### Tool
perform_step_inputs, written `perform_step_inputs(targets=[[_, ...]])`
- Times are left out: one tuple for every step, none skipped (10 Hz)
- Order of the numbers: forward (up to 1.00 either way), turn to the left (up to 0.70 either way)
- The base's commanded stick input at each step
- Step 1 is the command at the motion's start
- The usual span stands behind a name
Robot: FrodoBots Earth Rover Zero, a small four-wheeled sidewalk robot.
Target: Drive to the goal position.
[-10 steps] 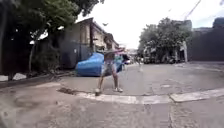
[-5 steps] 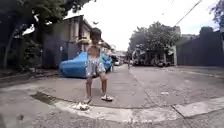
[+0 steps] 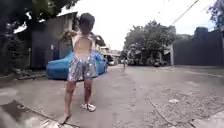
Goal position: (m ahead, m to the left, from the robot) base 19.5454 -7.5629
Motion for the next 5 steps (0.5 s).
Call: perform_step_inputs(targets=[[0.0,-0.45],[0.0,-0.45],[0.0,-0.45],[1.0,-0.27],[1.0,-0.27]])
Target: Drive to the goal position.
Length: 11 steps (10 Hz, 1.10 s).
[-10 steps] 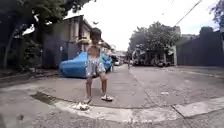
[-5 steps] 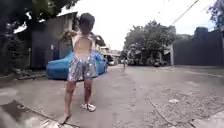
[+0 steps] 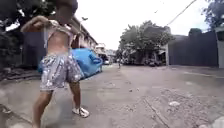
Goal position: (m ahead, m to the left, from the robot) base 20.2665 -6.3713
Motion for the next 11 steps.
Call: perform_step_inputs(targets=[[1.0,-0.27],[1.0,-0.27],[1.0,-0.27],[1.0,-0.27],[1.0,-0.27],[1.0,-0.27],[1.0,-0.27],[1.0,0.0],[1.0,0.0],[1.0,0.0],[1.0,0.21]])
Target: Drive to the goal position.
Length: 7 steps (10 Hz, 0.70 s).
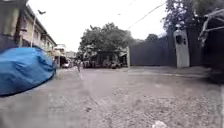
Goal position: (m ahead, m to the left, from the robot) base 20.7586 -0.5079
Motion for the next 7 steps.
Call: perform_step_inputs(targets=[[1.0,0.14],[1.0,0.0],[1.0,0.0],[1.0,0.0],[1.0,0.0],[1.0,0.0],[1.0,0.0]])
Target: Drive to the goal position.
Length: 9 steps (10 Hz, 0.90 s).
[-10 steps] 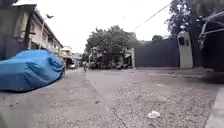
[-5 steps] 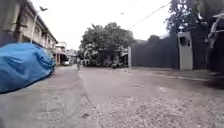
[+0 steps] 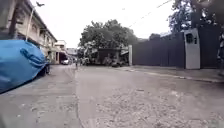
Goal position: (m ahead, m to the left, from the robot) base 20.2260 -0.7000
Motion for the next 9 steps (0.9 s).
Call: perform_step_inputs(targets=[[1.0,0.0],[1.0,0.0],[1.0,0.0],[1.0,0.0],[1.0,0.0],[1.0,0.0],[1.0,0.0],[1.0,0.0],[1.0,0.0]])
